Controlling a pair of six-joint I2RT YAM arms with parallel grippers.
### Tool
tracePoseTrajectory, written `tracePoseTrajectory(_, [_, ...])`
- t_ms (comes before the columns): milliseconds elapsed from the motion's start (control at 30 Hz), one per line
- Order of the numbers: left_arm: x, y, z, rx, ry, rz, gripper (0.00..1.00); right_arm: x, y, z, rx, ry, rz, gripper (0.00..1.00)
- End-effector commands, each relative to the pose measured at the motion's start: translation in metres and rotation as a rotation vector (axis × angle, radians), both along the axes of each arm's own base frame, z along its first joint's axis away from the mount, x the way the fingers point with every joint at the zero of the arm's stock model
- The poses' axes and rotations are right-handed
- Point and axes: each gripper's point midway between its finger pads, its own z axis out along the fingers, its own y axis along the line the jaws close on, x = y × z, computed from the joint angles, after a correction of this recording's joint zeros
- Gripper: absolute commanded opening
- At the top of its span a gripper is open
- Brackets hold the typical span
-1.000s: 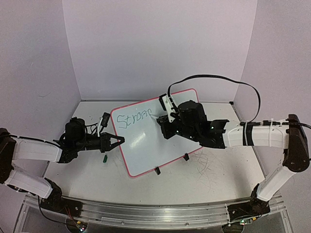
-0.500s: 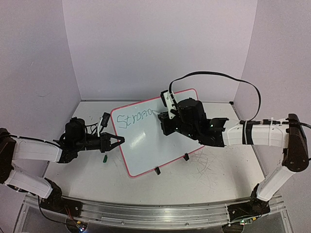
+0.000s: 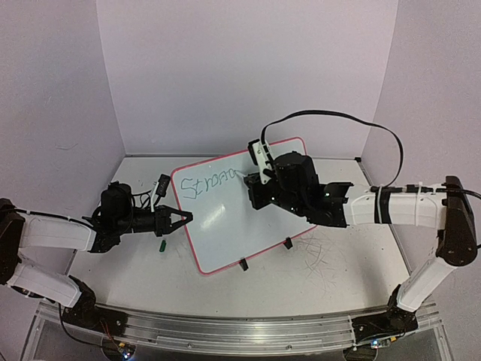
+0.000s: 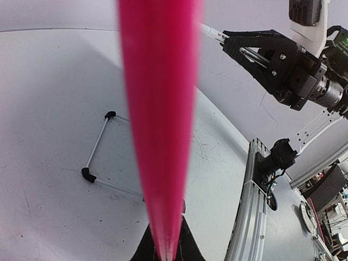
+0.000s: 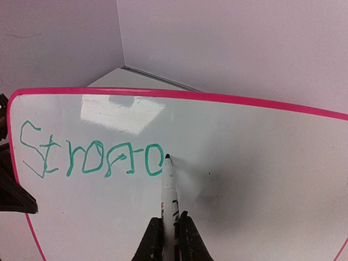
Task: Write a sentence on the whiteboard
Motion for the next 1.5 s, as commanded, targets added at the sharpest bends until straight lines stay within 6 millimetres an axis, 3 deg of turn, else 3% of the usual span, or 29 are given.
tracePoseTrajectory(0, [0.007, 0.001, 0.015, 0.011, -0.113, 0.012, 0.00, -0.006, -0.010, -0.011, -0.023, 0.033, -0.013, 0.00])
tracePoseTrajectory(467, [0.006, 0.001, 0.016, 0.009, -0.114, 0.009, 0.00, -0.029, -0.008, -0.034, -0.053, 0.090, 0.029, 0.00])
tracePoseTrajectory(633, [0.006, 0.000, 0.016, 0.008, -0.112, 0.008, 0.00, -0.037, 0.004, -0.034, -0.051, 0.095, 0.064, 0.00])
tracePoseTrajectory(967, [0.006, 0.001, 0.015, 0.010, -0.108, 0.014, 0.00, -0.026, 0.024, -0.007, -0.010, 0.031, 0.075, 0.00])
tracePoseTrajectory(1167, [0.007, 0.001, 0.014, 0.012, -0.108, 0.013, 0.00, -0.031, 0.007, 0.016, 0.040, 0.001, 0.079, 0.00])
tracePoseTrajectory(1300, [0.006, 0.001, 0.014, 0.014, -0.110, 0.011, 0.00, -0.019, -0.014, 0.021, 0.068, 0.007, 0.048, 0.00])
tracePoseTrajectory(1467, [0.006, 0.001, 0.012, 0.015, -0.104, 0.010, 0.00, -0.012, -0.010, 0.029, 0.077, -0.014, 0.058, 0.00])
